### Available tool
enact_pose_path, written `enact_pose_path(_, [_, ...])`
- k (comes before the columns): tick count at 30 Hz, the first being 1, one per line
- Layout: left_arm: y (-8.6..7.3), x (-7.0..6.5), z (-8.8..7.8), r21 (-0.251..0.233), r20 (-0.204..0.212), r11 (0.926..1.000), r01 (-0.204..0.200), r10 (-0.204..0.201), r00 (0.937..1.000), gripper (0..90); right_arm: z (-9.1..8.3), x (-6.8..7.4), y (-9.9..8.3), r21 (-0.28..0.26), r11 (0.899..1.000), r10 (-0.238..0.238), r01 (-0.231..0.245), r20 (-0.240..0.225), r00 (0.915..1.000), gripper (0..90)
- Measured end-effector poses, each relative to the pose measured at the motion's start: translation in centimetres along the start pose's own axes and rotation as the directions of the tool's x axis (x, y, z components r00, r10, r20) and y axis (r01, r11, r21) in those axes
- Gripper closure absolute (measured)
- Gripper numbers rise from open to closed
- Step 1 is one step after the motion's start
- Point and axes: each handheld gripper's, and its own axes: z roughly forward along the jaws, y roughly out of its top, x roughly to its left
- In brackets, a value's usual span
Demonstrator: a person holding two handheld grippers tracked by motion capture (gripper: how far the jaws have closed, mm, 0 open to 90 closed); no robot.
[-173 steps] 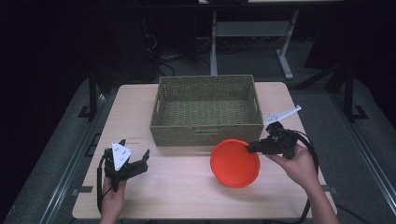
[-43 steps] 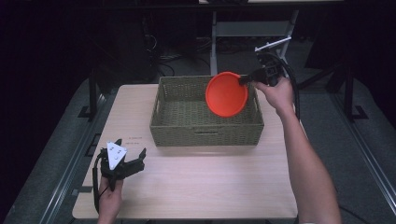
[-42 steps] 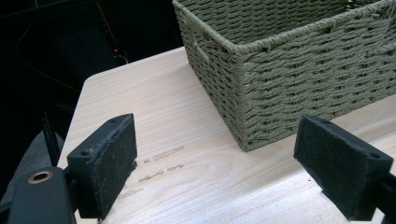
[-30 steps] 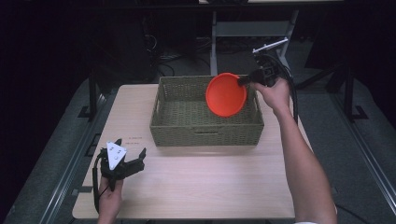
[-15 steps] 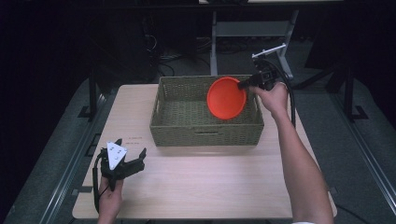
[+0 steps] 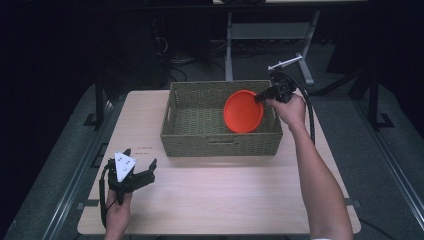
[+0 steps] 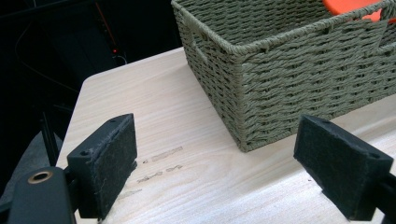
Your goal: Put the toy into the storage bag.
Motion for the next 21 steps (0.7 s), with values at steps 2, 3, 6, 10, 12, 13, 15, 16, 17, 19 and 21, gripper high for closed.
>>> enact_pose_path(2, [0.0,0.0,0.0,0.0,0.0,1.0,0.001,-0.001,1.0,12.8,0.2,0.1,0.0,0.004,1.0,-0.001,0.001,-0.001,1.0,81.7])
enact_pose_path(3, [0.0,0.0,0.0,-0.001,-0.001,1.0,0.001,-0.001,1.0,12.8,0.3,0.1,0.0,0.006,1.0,0.001,-0.001,-0.003,1.0,81.7])
enact_pose_path(6, [0.0,0.0,0.0,0.0,0.0,1.0,0.002,-0.002,1.0,12.8,0.7,0.2,-0.1,0.013,1.0,0.001,-0.001,0.0,1.0,81.7])
enact_pose_path(10, [0.0,0.0,0.0,-0.003,0.001,1.0,0.006,-0.006,1.0,12.7,1.1,0.0,-0.4,0.016,1.0,0.008,-0.008,-0.004,1.0,81.7])
enact_pose_path(12, [0.0,0.0,0.0,-0.002,0.001,1.0,0.004,-0.004,1.0,12.8,1.3,-0.2,-0.6,0.021,1.0,0.01,-0.01,-0.005,0.9999,81.8])
enact_pose_path(13, [0.0,0.0,0.0,-0.002,0.001,1.0,0.004,-0.004,1.0,12.8,1.4,-0.3,-0.7,0.026,1.0,0.012,-0.012,-0.002,0.9999,81.8])
enact_pose_path(15, [0.0,0.0,0.0,-0.002,0.002,1.0,0.001,-0.001,1.0,12.8,1.6,-0.3,-0.9,0.04,0.999,0.013,-0.013,0.009,0.9999,81.7])
enact_pose_path(16, [0.0,0.0,0.0,0.0,0.002,1.0,-0.001,0.001,1.0,12.8,1.7,-0.4,-1.0,0.044,0.999,0.007,-0.008,0.012,0.9999,81.6])
enact_pose_path(17, [0.0,0.0,0.0,0.0,0.002,1.0,0.0,0.0,1.0,12.8,1.8,-0.4,-1.1,0.054,0.999,0.009,-0.01,0.012,0.9999,81.6])
enact_pose_path(19, [0.0,0.0,0.0,-0.001,0.001,1.0,0.004,-0.004,1.0,12.8,2.1,-0.3,-1.2,0.076,0.997,-0.002,0.0,0.022,0.9998,81.7])
enact_pose_path(21, [0.0,0.0,0.0,-0.002,0.0,1.0,0.006,-0.006,1.0,12.7,2.4,-0.1,-1.3,0.087,0.996,-0.014,0.011,0.04,0.9991,81.6])
